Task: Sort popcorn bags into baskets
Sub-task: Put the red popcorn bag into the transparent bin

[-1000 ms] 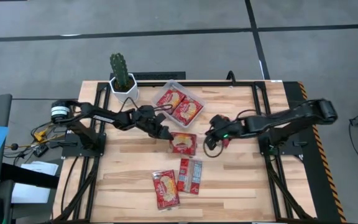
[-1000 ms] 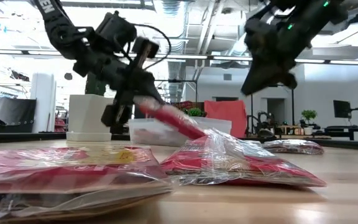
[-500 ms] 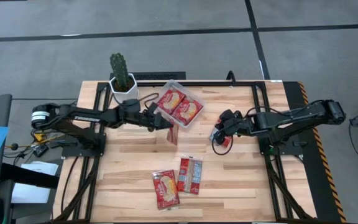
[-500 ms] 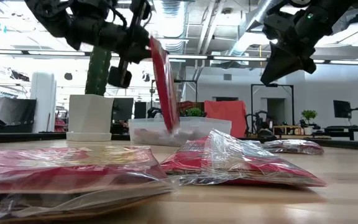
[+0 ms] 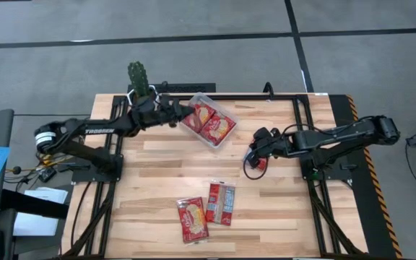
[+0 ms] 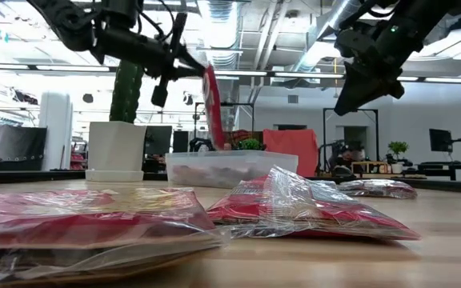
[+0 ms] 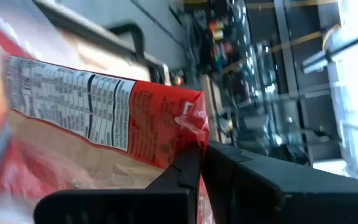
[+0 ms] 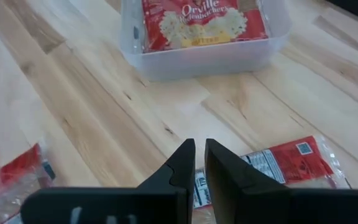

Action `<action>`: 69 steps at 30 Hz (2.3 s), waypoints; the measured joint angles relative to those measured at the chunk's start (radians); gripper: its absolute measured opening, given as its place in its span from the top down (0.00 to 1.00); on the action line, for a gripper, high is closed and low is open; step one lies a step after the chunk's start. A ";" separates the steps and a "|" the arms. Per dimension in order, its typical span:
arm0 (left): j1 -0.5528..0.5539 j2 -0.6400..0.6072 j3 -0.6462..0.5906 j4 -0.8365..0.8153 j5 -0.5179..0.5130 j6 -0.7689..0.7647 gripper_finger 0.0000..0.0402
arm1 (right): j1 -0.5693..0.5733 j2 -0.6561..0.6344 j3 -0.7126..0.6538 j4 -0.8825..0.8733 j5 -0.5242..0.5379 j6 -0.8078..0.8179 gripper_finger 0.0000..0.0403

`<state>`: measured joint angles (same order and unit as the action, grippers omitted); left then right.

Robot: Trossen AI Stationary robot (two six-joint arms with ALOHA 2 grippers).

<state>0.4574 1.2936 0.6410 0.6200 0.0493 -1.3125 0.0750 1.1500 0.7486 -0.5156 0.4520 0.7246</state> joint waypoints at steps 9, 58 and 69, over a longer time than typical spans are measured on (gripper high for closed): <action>0.123 0.193 0.050 0.119 0.017 -0.012 1.00 | 0.000 0.002 0.000 -0.001 0.024 0.000 0.84; 0.340 0.130 0.115 -0.329 0.441 0.194 0.52 | 0.036 0.002 0.000 -0.010 0.018 0.026 0.84; 0.176 0.047 0.115 -0.542 0.375 0.286 0.52 | 0.041 0.001 0.000 -0.035 0.007 0.027 0.84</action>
<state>0.6338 1.3403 0.7563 0.0782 0.4246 -1.0263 0.1155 1.1515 0.7486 -0.5509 0.4591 0.7513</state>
